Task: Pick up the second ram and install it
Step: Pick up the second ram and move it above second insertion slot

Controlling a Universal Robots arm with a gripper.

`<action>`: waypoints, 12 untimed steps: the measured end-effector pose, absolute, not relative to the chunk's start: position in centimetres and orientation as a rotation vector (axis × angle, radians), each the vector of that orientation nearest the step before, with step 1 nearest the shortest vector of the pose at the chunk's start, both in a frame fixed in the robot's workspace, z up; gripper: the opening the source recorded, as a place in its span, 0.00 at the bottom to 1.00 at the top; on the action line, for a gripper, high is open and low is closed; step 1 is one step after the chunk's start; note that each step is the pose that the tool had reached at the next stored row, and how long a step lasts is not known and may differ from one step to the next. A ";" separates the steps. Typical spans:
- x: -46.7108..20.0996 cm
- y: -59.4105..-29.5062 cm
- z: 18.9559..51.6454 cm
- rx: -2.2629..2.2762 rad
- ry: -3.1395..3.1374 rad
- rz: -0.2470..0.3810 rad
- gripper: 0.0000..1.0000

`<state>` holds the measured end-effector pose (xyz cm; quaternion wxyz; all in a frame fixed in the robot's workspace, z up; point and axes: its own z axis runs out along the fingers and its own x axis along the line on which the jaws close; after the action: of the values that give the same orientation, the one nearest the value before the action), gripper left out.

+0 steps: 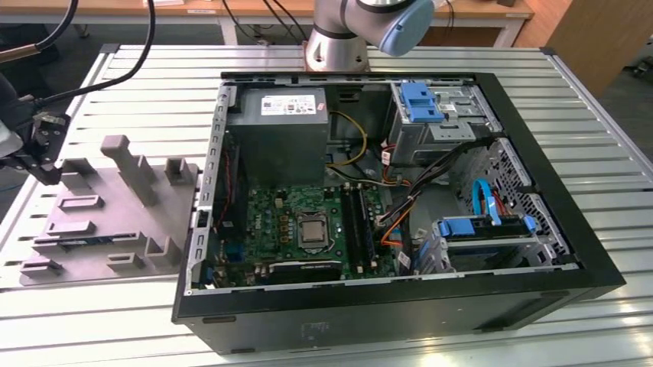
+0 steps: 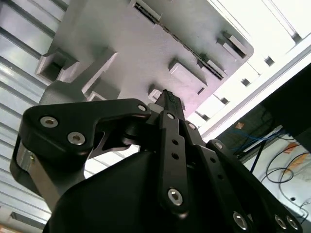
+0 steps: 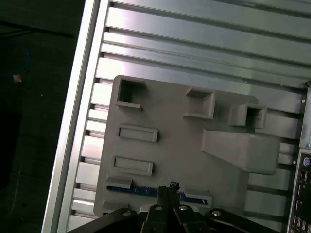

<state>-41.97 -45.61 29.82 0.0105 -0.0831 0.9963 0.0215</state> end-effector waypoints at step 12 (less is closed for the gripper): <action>-42.0 -45.6 29.3 -0.596 3.068 0.067 0.11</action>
<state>-41.97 -45.61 29.32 0.0077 -0.1907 0.9814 0.0215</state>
